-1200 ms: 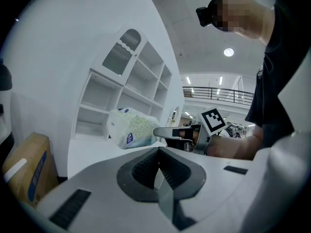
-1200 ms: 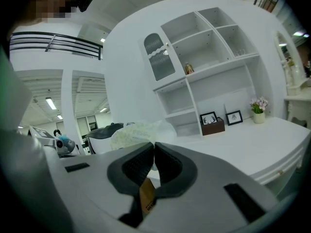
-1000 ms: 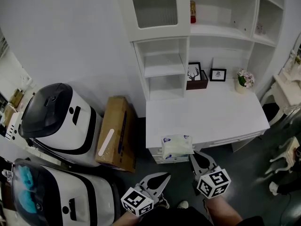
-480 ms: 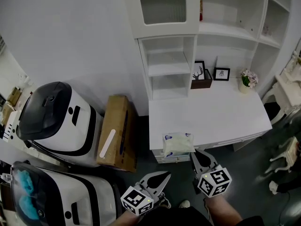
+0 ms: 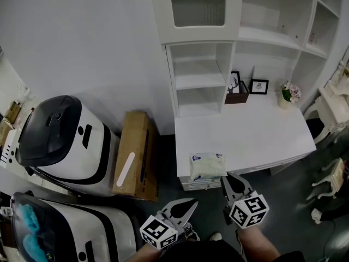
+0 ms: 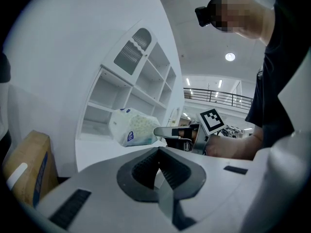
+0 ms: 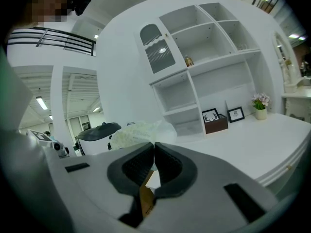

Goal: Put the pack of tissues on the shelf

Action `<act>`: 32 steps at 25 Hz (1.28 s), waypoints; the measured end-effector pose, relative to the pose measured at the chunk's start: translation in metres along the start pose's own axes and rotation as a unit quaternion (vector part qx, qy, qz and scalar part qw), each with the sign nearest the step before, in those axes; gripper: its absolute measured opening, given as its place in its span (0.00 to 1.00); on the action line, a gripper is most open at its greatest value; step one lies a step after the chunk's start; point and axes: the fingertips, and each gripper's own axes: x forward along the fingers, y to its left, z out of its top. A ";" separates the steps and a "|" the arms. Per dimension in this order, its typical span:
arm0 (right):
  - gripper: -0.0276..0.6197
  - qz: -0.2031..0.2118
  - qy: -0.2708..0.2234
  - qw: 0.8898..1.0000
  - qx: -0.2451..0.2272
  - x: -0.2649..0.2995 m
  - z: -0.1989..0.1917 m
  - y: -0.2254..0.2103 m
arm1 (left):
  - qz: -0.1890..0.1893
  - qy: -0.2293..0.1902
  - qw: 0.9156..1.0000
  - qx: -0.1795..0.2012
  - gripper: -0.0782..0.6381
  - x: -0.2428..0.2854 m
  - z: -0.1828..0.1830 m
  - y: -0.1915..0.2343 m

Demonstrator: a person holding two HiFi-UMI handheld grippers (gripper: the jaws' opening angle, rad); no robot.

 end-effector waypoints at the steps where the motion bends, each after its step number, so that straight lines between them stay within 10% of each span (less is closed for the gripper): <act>1: 0.05 -0.002 -0.001 1.000 0.001 0.002 0.001 0.001 | -0.001 0.000 1.000 0.000 0.12 -0.001 0.001 0.003; 32: 0.05 0.000 -0.022 1.000 -0.004 0.029 0.018 0.014 | 0.011 -0.020 1.000 0.016 0.12 -0.027 0.016 0.029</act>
